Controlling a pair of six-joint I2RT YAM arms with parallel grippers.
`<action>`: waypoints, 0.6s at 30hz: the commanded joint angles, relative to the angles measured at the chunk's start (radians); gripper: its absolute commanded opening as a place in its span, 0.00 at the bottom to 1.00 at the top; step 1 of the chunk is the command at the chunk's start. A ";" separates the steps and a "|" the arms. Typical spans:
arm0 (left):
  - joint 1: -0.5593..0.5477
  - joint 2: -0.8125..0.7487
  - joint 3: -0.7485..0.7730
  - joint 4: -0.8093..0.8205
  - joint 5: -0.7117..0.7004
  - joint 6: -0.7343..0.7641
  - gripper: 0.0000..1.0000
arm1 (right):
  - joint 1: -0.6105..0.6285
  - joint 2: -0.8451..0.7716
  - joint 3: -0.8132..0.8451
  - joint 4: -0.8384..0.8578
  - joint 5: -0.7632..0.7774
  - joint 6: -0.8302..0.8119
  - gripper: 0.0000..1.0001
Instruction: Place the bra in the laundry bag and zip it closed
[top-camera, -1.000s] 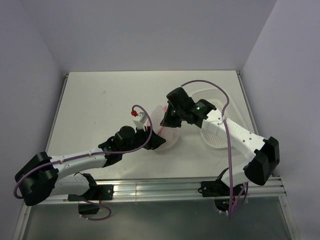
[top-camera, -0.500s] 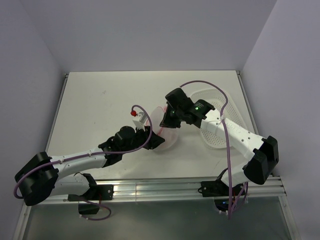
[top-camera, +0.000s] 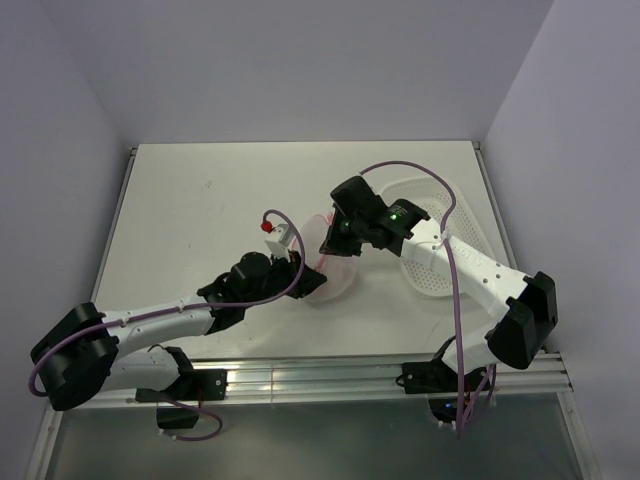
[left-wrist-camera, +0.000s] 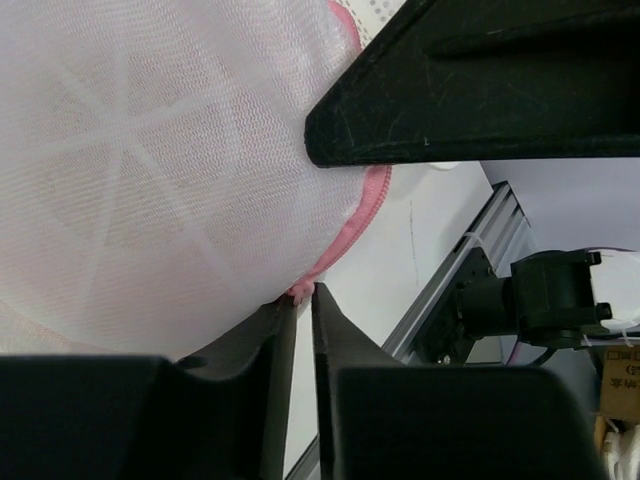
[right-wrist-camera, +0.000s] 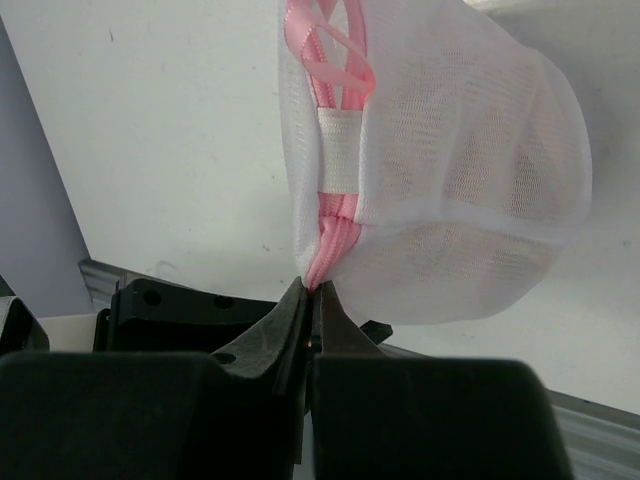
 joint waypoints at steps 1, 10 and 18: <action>0.006 0.005 0.007 0.042 -0.028 0.008 0.17 | 0.013 -0.014 0.011 -0.003 0.002 -0.004 0.00; 0.008 -0.037 -0.013 -0.011 -0.046 0.011 0.00 | 0.013 -0.023 -0.017 0.008 0.024 -0.011 0.00; 0.008 -0.107 -0.048 -0.086 -0.092 -0.005 0.00 | -0.021 -0.026 0.002 -0.005 0.032 -0.066 0.00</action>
